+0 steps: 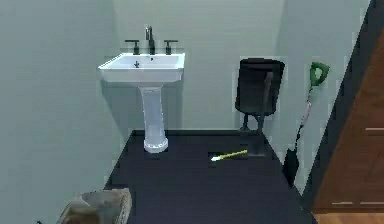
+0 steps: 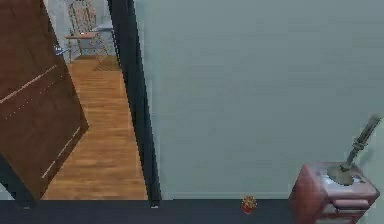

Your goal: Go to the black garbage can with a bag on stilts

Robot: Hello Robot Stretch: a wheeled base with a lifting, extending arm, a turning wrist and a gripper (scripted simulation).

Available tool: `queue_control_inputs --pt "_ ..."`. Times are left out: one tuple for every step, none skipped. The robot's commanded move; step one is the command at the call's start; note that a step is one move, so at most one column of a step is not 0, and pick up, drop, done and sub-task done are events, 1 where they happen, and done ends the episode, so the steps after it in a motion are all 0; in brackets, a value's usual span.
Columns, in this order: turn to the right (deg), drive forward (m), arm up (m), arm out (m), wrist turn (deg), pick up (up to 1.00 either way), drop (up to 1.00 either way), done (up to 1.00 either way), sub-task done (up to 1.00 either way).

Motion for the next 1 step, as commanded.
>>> queue_control_inputs --pt "0.0 1.00 0.00 0.00 0.0 0.00 0.00 0.00 0.00"
